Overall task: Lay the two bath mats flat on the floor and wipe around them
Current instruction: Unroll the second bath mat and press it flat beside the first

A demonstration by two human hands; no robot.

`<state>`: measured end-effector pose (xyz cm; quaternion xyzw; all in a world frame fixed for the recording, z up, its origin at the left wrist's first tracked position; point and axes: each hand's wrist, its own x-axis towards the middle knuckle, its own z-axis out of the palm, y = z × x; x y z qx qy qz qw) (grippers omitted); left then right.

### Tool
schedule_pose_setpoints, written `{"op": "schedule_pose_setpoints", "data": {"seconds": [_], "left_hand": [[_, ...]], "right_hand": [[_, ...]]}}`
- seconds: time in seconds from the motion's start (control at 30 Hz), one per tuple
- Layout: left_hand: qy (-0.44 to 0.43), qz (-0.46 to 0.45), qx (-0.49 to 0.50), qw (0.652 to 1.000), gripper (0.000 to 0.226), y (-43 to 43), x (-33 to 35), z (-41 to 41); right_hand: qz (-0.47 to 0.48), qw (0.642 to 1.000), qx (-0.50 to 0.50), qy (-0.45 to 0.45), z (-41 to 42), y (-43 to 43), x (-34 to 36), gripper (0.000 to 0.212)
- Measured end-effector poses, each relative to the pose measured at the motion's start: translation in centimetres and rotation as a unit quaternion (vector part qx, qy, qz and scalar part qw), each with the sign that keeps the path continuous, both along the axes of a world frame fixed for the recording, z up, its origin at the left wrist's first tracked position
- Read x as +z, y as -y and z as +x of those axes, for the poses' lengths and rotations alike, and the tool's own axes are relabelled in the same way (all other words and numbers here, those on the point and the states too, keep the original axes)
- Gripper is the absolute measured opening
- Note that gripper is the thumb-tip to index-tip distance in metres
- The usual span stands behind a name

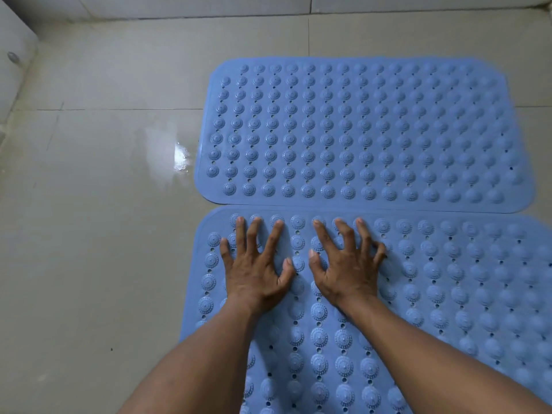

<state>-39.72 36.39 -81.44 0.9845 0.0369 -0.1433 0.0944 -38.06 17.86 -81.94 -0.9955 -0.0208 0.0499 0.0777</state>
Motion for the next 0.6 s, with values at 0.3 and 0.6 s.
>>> {"op": "schedule_pose_setpoints", "data": {"seconds": [0.3,0.6], "left_hand": [[-0.014,-0.021,0.055,0.998,0.075,4.9,0.4,-6.0],[0.051,-0.054,-0.109,0.991,0.070,19.4,0.5,-14.6]], "right_hand": [[0.038,0.994,0.106,0.011,-6.9,5.3,-1.1,0.067],[-0.013,1.000,-0.017,0.020,-17.8,22.6,-0.1,0.065]]}}
